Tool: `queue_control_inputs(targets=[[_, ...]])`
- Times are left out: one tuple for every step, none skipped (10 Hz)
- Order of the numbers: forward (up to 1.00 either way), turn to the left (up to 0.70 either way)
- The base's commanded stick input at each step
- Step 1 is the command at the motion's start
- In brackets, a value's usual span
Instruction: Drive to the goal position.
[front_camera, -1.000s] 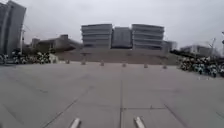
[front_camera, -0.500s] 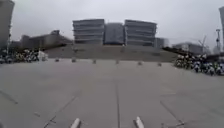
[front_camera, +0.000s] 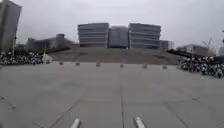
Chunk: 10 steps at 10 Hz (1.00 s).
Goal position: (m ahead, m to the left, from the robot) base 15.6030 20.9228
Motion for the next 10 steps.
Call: queue_control_inputs(targets=[[0.0,0.0],[0.0,0.0],[0.0,0.0],[0.0,0.0],[0.0,0.0],[0.0,0.0],[0.0,0.0],[0.0,0.0],[0.73,0.0],[1.0,0.0]])
